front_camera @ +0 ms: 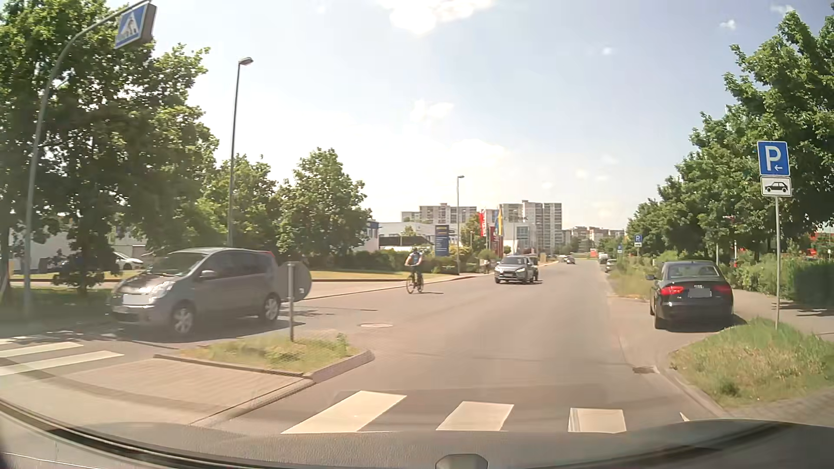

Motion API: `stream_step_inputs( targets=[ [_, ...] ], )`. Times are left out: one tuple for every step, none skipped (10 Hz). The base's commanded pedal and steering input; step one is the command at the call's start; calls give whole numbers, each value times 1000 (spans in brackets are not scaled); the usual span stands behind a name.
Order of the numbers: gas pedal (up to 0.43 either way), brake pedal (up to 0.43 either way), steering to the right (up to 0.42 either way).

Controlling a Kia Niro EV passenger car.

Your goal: Follow the waypoints while adhering to traffic rules and regulations

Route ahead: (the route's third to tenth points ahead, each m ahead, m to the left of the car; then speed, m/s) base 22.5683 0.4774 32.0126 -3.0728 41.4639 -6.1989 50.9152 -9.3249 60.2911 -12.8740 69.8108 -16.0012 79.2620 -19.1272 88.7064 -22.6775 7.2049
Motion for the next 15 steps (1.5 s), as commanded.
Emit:
stream_step_inputs(
  targets=[
    [319,0,186],
    [319,0,170],
    [331,0,148],
    [331,0,131],
    [331,0,122],
    [339,0,113],
    [339,0,105],
    [339,0,99],
    [339,0,94],
    [339,0,88],
    [339,0,77],
    [339,0,63],
    [339,0,51],
    [339,0,39],
    [339,0,24]
  ],
)
